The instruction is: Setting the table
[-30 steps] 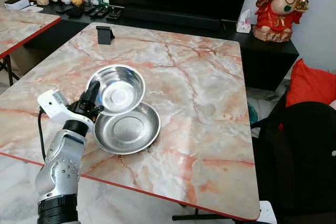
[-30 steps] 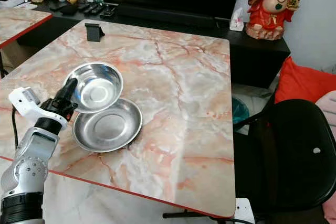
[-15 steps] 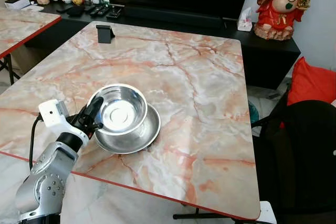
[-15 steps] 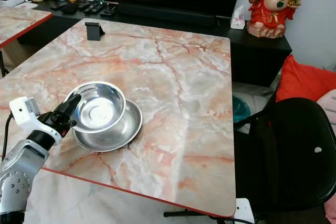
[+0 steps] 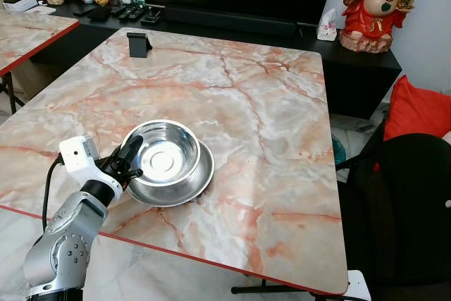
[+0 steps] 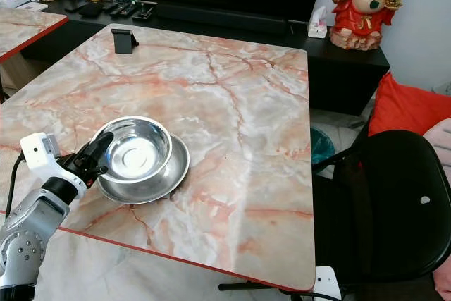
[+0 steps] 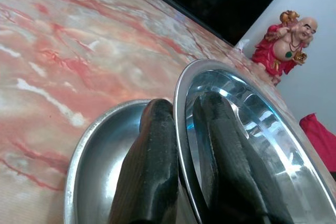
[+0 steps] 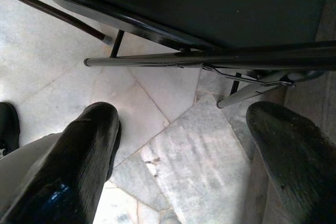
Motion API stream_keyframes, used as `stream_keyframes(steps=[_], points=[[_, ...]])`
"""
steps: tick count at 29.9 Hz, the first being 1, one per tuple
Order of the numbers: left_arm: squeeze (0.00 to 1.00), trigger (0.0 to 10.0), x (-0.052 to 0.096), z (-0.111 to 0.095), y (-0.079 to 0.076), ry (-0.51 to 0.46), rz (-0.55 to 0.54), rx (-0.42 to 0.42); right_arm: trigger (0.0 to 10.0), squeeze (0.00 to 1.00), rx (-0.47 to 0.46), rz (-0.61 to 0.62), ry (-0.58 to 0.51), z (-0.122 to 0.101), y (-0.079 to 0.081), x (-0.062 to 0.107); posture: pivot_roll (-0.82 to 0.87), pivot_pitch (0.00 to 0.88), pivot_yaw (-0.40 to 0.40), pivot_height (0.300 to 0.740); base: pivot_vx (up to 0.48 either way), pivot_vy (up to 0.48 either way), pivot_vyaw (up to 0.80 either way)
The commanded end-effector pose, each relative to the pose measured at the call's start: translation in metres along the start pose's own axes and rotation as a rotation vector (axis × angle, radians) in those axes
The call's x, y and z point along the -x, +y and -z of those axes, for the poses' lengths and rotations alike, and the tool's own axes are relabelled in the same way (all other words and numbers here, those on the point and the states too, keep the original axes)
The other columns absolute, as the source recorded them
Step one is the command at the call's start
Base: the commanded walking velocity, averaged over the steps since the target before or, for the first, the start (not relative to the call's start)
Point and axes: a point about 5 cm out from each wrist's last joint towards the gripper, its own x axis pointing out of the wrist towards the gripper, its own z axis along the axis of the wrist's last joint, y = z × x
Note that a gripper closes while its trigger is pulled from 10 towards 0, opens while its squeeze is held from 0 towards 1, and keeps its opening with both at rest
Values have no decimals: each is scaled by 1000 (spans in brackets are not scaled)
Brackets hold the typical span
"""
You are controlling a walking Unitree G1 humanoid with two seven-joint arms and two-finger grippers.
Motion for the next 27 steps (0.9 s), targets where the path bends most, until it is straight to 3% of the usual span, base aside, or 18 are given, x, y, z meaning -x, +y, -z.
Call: stream_keyframes(steps=[1,5,8,22,27], points=[[0,10000,2,-4,-4,-11,13,-14,10000,0,13,4,3,-1,-2,0,81,0,-58,740,0,0,0],[0,10000,2,-4,-4,-11,13,-14,10000,0,13,4,3,-1,-2,0,81,0,-58,740,0,0,0],[0,10000,-26,16,-5,31,-101,12,10000,0,1,7,4,0,-1,0,63,0,-47,740,0,0,0],[0,10000,-27,14,-3,26,-116,0,10000,0,0,8,3,-1,-2,0,62,0,-50,740,0,0,0],[0,10000,-22,11,-3,27,-112,-21,10000,0,0,8,3,-1,-2,0,68,0,-52,740,0,0,0]])
